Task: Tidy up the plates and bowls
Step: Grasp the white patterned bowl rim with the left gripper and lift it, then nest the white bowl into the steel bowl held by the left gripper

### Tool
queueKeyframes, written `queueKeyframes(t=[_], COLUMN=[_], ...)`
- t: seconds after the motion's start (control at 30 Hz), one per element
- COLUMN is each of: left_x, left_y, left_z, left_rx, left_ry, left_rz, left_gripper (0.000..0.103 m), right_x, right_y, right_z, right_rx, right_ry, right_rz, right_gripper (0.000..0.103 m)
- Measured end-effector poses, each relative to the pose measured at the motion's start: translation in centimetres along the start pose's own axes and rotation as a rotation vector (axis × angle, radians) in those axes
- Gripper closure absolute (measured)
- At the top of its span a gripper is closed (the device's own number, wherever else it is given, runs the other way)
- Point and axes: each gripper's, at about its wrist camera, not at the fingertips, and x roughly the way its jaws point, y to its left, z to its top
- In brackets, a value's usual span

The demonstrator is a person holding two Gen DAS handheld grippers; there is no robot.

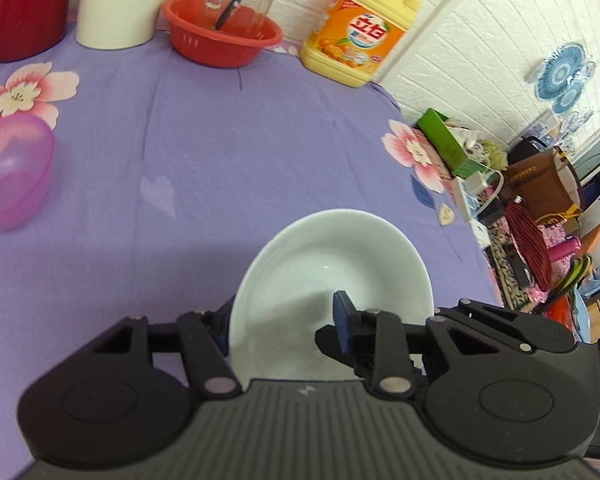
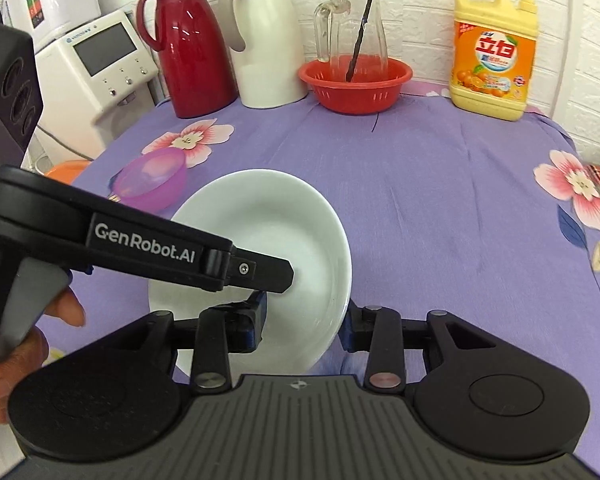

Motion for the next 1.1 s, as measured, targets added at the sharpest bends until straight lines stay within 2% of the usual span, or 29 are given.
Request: queueKeyframes(t=[0.27,0.53,0.63,0.7,0.77,0.87,1.03,1.1], left_x=[-3.0,-2.7,-2.2,-1.9,-1.7,-2.1,-4.9,-6.1], left_y=[-4.1,-5.8,-6.0,-6.1,-6.3,-6.7,-7.2,-7.4], left_z=[-7.6,-13.0,-14.0,-14.2,-14.3,-13.8,-12.5,-12.2], left_rx=[0.05,0.084,0.099,0.126,0.146,0.186,0.199,0.212], left_ry=[0.004,0.049,0.059,0.061,0.058,0.024,-0.045,-0.086], left_rz=[-0.037,-0.039,-0.02,-0.009,0.002,0.038,-0.002,-0.002], left_gripper=[0.072,0.072,0.07,0.065,0.05,0.039,0.035,0.033], right_x=[-6.4,-8.4,-8.3,-8.2,-8.4,-9.0,-11.0,-11.6], right_y=[2.2,2.7,2.6,2.6,2.6,2.2,0.9,0.6], right_z=[-6.2,-11.5,-12.5,-12.8,-13.2,-13.3,-13.3,-13.1], right_rx=[0.004,0.049,0.067,0.067,0.069,0.068,0.102,0.107], right_ry=[-0.022,-0.008,0.001,0.003,-0.004,-0.029,-0.111,-0.136], right_rz=[-0.046,-0.059,-0.048,-0.043,-0.036,-0.055,-0.061,-0.076], right_gripper=[0.033,0.033,0.033,0.033,0.033,0.032,0.03,0.026])
